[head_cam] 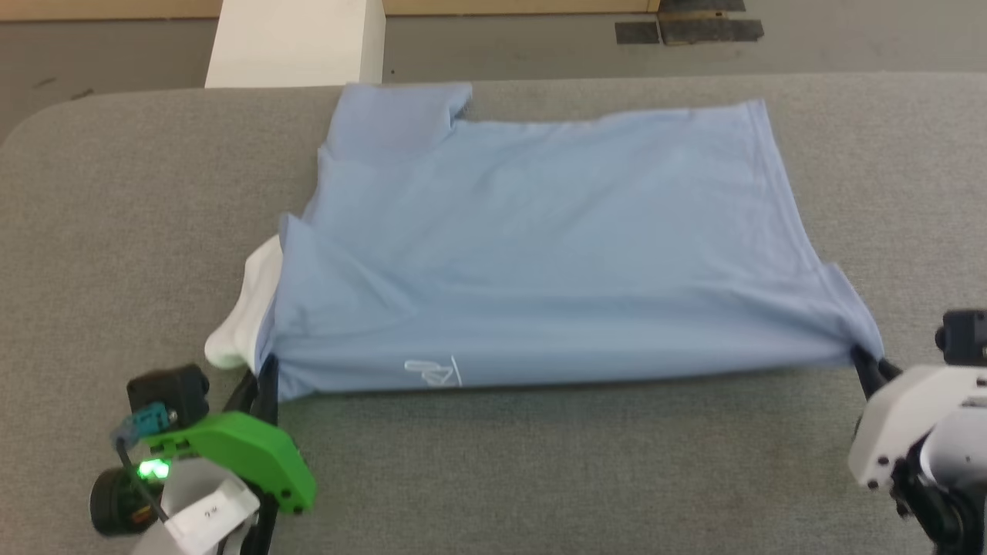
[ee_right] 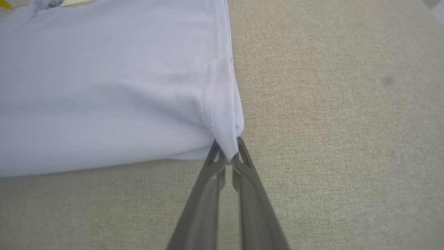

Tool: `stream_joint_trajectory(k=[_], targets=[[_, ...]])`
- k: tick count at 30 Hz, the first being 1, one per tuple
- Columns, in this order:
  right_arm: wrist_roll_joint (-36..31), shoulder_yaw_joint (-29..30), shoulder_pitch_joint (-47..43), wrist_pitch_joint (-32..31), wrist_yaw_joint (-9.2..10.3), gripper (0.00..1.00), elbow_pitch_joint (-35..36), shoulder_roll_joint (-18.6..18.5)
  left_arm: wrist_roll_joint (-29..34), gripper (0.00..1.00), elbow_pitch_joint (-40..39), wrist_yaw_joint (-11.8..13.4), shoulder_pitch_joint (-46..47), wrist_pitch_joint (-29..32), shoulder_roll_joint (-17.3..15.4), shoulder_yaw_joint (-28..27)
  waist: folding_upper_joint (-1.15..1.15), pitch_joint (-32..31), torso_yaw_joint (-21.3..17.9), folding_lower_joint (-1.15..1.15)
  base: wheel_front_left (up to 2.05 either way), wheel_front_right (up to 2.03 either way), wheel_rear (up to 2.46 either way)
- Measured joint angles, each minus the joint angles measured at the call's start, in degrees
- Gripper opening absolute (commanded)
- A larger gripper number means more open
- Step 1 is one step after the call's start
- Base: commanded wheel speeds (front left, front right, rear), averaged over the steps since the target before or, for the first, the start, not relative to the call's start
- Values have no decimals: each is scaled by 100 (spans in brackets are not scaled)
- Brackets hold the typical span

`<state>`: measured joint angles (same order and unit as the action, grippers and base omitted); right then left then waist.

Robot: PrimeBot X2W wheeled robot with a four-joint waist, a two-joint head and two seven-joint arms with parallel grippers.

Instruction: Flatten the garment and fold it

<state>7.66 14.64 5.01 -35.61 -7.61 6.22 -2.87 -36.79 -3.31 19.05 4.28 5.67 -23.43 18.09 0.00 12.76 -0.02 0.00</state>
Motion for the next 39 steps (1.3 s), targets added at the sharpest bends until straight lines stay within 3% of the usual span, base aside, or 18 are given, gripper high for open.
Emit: stream_joint_trajectory(k=[5,8,13,22,23,24,25,26,31,37,39], targets=[[24,127,-666,-492,-1,0,345,15,96,0,-431,272,-588,556,-294,162,0,-160,-12,0,0,0,0],[155,221,-1055,-909,-1,0,341,21,94,0,-516,272,-814,842,-424,280,0,-168,10,0,0,0,0],[298,223,-1249,-1082,0,0,9,21,-23,0,-264,154,-837,1128,-469,463,0,-74,41,0,0,0,0],[319,99,-1067,-719,0,0,-547,-37,-186,0,305,-137,-671,1159,-359,525,0,91,12,0,0,0,0],[353,101,-1067,-662,0,0,-564,-41,-223,24,319,-137,-667,1149,-332,506,0,89,9,0,0,0,0],[387,105,-1067,-610,0,13,-573,-41,-250,46,321,-137,-667,1125,-318,492,0,79,7,0,0,0,0],[430,108,-1071,-543,0,43,-573,-41,-285,100,314,-137,-668,1104,-303,479,0,63,4,-1,0,0,0],[464,109,-1074,-463,0,100,-564,-38,-326,100,288,-137,-670,1090,-289,466,0,45,3,0,0,0,0],[749,103,-1138,143,2,100,-255,-10,-330,100,-85,-140,-710,928,-355,410,0,-87,-13,0,0,0,0],[760,-223,-1146,1847,3,100,274,-7,187,100,-671,-135,-520,232,-669,109,0,-103,-135,0,0,0,0],[632,-385,-1094,2390,3,100,299,-5,280,100,-698,-281,-264,5,-744,47,0,-54,-178,0,0,0,0]])
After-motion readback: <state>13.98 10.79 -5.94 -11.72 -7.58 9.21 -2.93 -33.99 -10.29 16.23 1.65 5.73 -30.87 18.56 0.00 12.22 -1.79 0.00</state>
